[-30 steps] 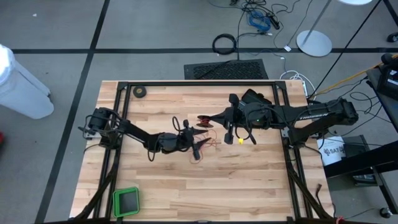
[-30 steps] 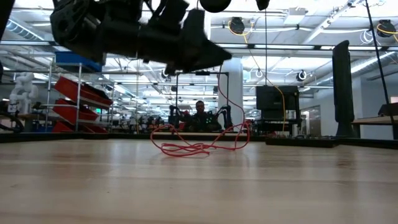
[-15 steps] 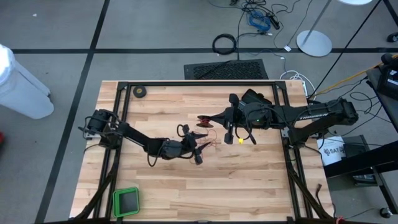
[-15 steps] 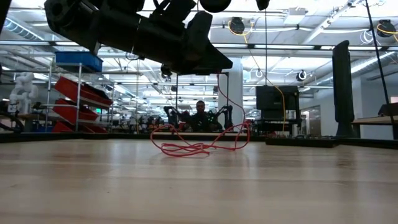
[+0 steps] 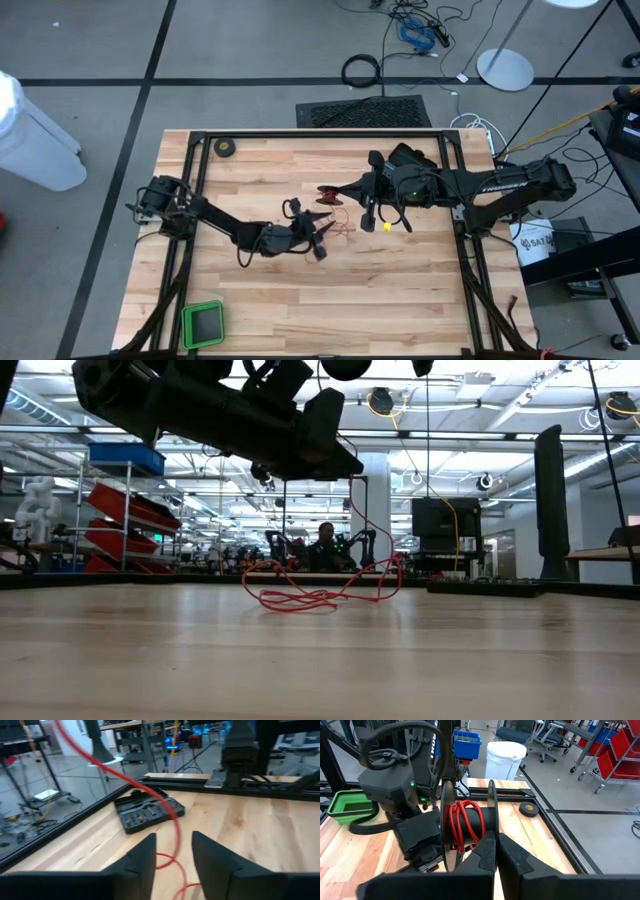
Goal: Coil cords
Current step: Coil the red wire into the spool
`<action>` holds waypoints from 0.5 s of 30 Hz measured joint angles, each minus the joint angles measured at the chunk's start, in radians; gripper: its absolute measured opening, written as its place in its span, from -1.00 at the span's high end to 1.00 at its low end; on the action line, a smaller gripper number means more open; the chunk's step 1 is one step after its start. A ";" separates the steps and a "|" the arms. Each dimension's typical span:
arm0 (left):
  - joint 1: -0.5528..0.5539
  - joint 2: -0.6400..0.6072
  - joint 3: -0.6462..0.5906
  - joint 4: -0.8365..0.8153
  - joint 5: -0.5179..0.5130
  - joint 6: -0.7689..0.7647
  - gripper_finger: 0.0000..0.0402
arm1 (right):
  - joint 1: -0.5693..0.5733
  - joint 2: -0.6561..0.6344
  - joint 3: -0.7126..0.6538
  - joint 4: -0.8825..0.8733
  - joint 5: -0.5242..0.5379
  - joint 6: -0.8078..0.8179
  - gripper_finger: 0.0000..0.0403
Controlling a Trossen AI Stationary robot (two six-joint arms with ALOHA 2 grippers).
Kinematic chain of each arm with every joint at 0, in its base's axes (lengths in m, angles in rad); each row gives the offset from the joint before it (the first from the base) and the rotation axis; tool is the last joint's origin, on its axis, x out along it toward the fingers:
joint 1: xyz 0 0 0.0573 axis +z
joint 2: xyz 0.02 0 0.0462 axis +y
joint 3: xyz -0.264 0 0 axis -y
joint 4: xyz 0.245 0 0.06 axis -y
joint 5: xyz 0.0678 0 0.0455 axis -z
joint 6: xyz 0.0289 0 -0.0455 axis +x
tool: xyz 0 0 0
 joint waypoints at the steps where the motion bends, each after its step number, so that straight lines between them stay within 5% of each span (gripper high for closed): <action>1: 0.007 0.000 0.000 0.000 -0.002 0.000 0.46 | 0.000 0.000 0.000 0.000 0.000 0.001 1.00; 7: 0.060 0.000 0.000 0.009 -0.005 -0.002 0.93 | 0.001 0.003 0.000 0.022 0.052 0.033 1.00; 15: 0.116 0.000 0.005 0.050 0.056 -0.056 0.99 | 0.002 0.030 0.001 0.078 0.184 0.039 1.00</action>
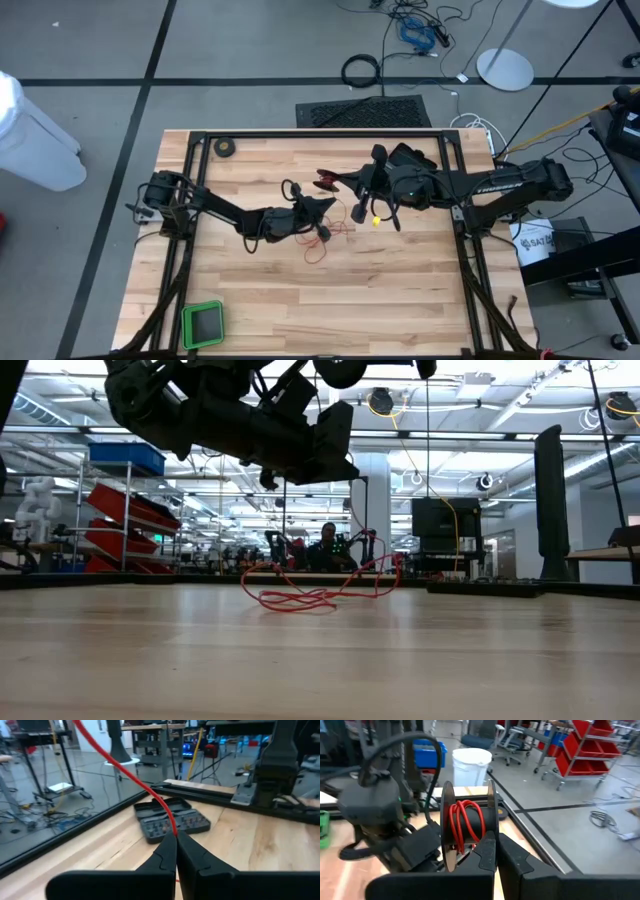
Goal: Coil cords
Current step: Coil the red wire into the spool
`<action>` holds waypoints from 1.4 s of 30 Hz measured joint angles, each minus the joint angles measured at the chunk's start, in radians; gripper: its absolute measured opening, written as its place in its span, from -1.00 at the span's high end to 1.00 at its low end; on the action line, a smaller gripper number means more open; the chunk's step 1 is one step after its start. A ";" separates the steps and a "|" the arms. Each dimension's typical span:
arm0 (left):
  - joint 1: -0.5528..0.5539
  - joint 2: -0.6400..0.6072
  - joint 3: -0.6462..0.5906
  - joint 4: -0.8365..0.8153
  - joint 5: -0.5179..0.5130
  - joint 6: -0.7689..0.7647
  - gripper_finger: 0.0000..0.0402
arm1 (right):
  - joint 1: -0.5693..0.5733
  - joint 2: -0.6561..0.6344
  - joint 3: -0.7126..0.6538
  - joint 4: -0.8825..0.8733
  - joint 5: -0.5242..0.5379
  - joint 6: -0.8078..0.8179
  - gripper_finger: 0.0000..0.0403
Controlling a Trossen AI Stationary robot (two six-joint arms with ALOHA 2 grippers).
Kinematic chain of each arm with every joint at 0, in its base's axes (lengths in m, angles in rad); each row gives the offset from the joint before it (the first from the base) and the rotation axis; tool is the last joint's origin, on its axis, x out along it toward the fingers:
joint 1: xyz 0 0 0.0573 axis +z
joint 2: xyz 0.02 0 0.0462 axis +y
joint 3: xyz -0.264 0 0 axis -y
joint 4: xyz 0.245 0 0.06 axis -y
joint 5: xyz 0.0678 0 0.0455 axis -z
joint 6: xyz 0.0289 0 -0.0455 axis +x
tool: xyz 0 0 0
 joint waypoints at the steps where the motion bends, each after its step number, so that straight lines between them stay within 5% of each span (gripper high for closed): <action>1: 0.003 0.000 0.003 0.000 0.020 -0.013 0.99 | 0.000 0.003 0.000 -0.001 0.015 -0.003 1.00; 10: -0.007 0.000 0.075 0.004 0.088 -0.042 0.99 | 0.000 0.012 0.000 -0.001 0.127 -0.013 1.00; 29: -0.036 -0.007 0.251 -0.049 0.236 0.082 1.00 | 0.006 0.012 0.000 -0.080 0.169 0.019 1.00; 42: -0.038 -0.213 0.253 -0.412 0.209 0.090 1.00 | 0.028 0.012 0.000 -0.107 0.162 0.037 1.00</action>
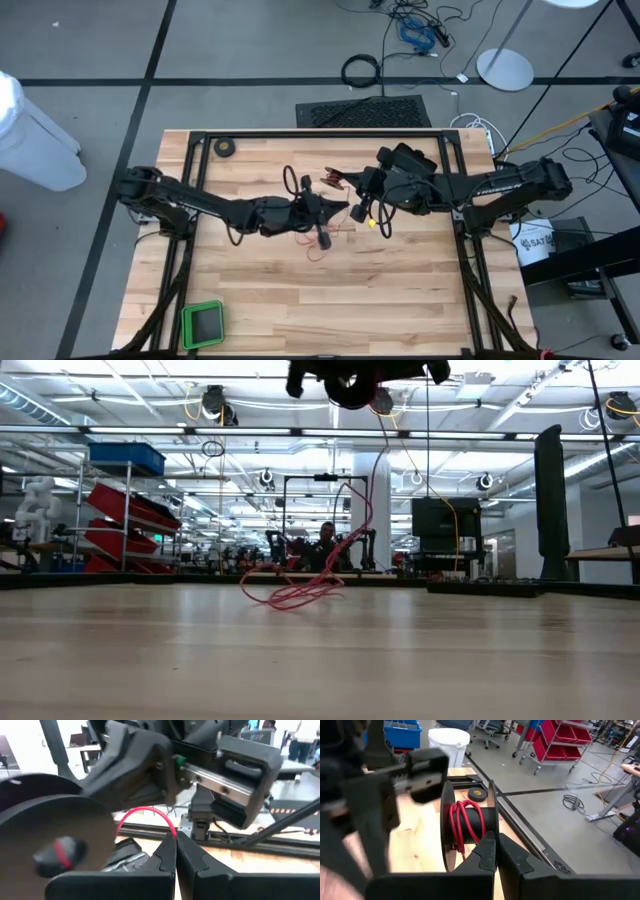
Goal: Coil cords
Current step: Coil the red wire into the spool
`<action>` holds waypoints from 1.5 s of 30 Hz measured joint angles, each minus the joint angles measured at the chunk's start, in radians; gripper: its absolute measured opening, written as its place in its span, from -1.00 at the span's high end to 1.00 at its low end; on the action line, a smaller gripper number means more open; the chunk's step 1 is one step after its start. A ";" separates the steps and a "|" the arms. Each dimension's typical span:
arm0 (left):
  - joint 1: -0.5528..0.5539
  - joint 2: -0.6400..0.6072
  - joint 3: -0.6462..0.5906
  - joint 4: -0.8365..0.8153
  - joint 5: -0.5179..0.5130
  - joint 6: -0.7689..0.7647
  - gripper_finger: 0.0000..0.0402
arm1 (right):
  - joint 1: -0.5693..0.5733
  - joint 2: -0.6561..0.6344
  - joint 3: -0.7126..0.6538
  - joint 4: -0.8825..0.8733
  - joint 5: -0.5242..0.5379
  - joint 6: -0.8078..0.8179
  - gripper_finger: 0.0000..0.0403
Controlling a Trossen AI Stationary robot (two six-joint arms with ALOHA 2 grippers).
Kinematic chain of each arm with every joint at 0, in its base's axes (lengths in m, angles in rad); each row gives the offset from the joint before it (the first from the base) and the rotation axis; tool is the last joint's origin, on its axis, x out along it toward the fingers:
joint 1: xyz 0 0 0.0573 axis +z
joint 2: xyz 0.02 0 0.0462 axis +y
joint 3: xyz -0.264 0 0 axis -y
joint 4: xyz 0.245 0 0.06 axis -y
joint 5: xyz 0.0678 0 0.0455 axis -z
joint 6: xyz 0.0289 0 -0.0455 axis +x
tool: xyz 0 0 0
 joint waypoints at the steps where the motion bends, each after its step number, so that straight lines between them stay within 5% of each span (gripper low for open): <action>1: -0.001 -0.016 0.000 -0.030 0.000 0.000 1.00 | 0.002 0.000 0.000 0.000 0.000 -0.001 1.00; 8: -0.033 -0.124 0.000 -0.141 -0.006 0.027 1.00 | 0.004 0.000 0.000 -0.001 -0.007 -0.005 1.00; 19: -0.054 -0.253 0.000 -0.437 -0.197 0.068 1.00 | 0.004 0.000 0.000 -0.025 -0.140 -0.016 1.00; 45: -0.125 -0.260 0.000 -0.659 -0.141 0.042 0.94 | 0.004 0.000 0.000 -0.026 -0.297 -0.010 1.00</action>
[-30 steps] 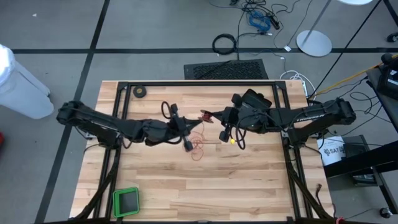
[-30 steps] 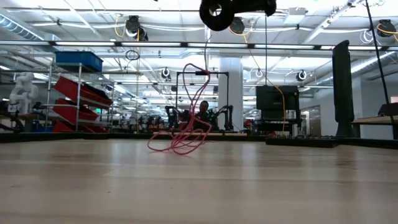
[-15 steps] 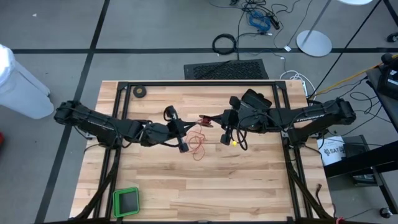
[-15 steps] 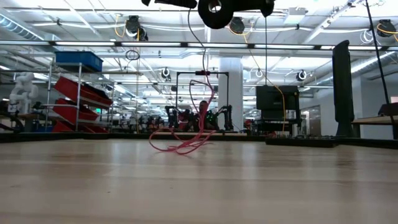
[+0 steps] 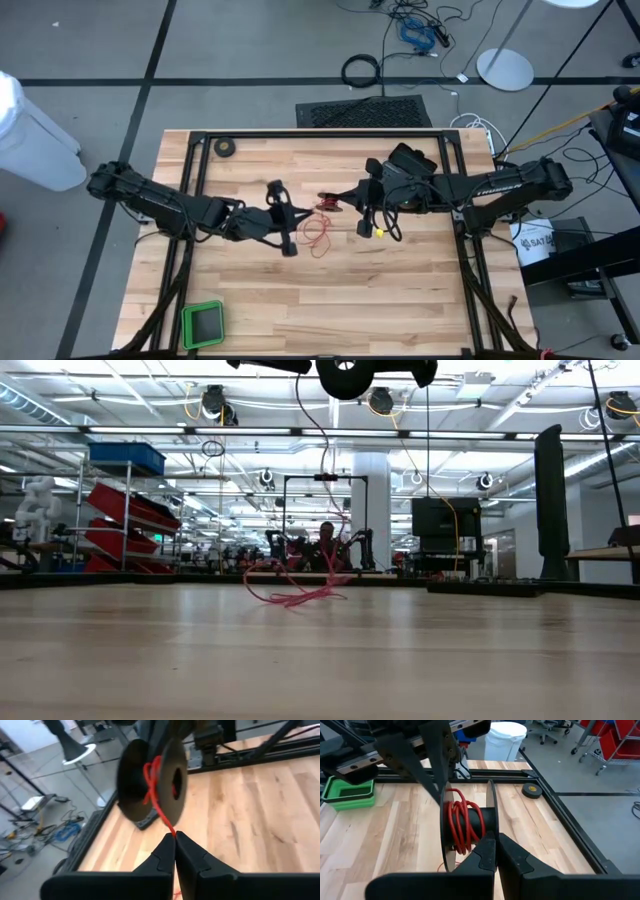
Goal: Coil cords
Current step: Coil the red wire into the spool
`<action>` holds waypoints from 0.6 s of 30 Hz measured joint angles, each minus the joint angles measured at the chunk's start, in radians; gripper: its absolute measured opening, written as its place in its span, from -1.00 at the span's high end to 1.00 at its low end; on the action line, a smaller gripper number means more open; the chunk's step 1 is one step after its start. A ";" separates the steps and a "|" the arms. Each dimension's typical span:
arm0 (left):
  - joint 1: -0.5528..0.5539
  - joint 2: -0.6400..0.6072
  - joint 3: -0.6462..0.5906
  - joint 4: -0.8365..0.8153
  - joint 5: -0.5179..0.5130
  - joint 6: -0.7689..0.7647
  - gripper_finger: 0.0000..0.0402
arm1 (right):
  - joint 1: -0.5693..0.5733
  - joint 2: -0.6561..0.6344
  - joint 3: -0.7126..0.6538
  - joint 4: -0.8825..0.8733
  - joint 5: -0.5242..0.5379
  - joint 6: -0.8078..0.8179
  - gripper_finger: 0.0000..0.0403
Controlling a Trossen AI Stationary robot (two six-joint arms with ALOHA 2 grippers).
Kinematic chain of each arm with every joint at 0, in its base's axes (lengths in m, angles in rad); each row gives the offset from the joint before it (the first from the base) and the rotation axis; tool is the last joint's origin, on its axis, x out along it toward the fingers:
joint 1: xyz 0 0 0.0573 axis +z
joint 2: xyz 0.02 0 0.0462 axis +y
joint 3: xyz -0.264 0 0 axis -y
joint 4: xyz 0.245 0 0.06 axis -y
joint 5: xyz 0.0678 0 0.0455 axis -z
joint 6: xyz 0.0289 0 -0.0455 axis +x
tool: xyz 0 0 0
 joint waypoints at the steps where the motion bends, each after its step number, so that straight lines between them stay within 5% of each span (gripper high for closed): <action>1: -0.002 0.000 0.000 -0.001 0.009 0.000 0.91 | 0.000 -0.002 0.000 0.000 0.000 0.000 1.00; 18: -0.028 0.000 0.000 -0.110 -0.019 -0.104 0.72 | 0.000 -0.011 -0.001 -0.005 0.001 0.008 1.00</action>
